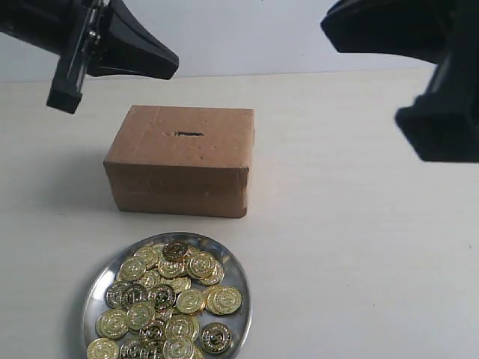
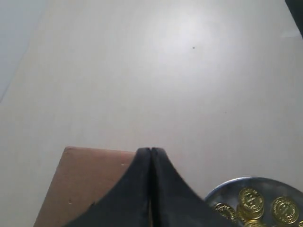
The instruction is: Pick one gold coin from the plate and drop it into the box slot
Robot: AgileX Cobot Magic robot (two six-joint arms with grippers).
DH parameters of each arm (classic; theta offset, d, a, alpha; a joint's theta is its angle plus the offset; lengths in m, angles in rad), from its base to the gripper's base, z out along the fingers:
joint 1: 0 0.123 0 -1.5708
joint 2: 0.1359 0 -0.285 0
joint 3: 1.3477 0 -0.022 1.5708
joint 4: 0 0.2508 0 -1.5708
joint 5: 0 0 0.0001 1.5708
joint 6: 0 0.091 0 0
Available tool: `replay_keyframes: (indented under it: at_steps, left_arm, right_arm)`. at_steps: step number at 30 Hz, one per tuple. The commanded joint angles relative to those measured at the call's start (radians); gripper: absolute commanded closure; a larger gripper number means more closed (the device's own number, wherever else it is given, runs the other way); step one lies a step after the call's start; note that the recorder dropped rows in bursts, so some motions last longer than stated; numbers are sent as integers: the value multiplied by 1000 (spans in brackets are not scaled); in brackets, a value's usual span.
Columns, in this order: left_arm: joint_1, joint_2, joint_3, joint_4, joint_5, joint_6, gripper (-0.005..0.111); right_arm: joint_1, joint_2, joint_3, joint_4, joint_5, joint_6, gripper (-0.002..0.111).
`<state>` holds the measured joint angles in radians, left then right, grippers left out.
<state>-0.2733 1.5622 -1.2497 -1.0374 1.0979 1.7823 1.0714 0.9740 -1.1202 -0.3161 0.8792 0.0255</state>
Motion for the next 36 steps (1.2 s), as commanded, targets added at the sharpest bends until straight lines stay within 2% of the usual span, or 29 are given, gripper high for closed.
replay_keyframes:
  at_steps: [1,4,5,9,12,18,28,31,36]
  left_arm:
    - [-8,-208,211,-99,-99,-5,107]
    - [-8,-429,430,-218,-191,46,107]
    - [-8,-478,475,-245,-210,46,107]
    - [-8,-659,621,-283,-259,40,107]
    - [-6,-774,692,-276,-267,40,107]
    - [-6,-905,743,-274,-237,42,107]
    - [-6,-951,747,-274,-244,42,107]
    - [10,-1003,764,-275,-240,42,107]
    - [96,-1141,836,-280,-242,42,107]
  right_arm:
    - [-1,-168,226,-119,-204,157,108]
    - [-1,-298,419,-316,-352,494,108]
    - [-1,-316,446,-335,-352,541,108]
    - [-1,-360,506,-325,-334,658,108]
    - [-1,-367,506,-302,-322,660,108]
    - [-1,-367,506,-302,-328,658,108]
    - [-6,-393,506,-300,-325,658,108]
    - [-74,-444,506,-234,-368,658,108]
    - [-239,-549,506,-231,-378,658,108]
